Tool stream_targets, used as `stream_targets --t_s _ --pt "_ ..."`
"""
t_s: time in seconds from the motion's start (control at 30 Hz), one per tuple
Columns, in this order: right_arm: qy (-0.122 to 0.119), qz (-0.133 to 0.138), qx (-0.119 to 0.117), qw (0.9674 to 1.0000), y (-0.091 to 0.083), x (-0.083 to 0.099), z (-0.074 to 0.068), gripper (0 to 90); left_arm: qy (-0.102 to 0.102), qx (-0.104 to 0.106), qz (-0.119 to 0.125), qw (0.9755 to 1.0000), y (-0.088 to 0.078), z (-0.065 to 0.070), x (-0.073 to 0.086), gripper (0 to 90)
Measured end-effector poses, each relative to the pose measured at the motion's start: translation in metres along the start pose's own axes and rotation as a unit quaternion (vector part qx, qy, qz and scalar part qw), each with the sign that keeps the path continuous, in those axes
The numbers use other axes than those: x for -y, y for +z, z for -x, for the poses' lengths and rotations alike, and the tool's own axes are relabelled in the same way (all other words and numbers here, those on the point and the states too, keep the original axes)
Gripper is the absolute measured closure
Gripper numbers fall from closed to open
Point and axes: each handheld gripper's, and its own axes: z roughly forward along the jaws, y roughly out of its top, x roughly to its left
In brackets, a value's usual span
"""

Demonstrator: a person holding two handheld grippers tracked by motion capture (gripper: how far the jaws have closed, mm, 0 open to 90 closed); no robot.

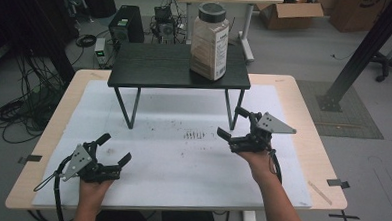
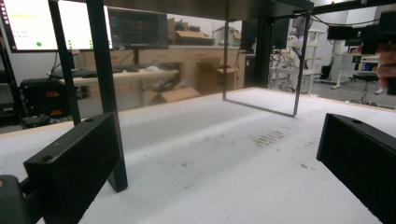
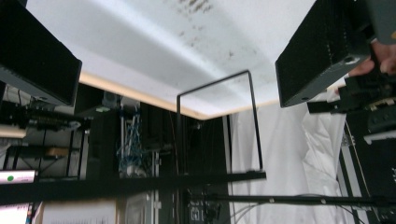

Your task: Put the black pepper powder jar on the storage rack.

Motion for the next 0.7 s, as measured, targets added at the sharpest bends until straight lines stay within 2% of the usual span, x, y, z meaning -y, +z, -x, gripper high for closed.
stream_targets --t_s 0.37,0.7 --pt "0.022 -0.019 0.013 0.9995 0.004 0.042 0.0 0.0 -0.001 0.001 0.002 1.0 0.0 0.0 0.0 0.2" --pt "0.031 -0.014 0.018 0.9993 0.003 0.059 0.0 0.0 -0.002 0.002 0.002 1.0 -0.001 0.0 0.0 0.3"
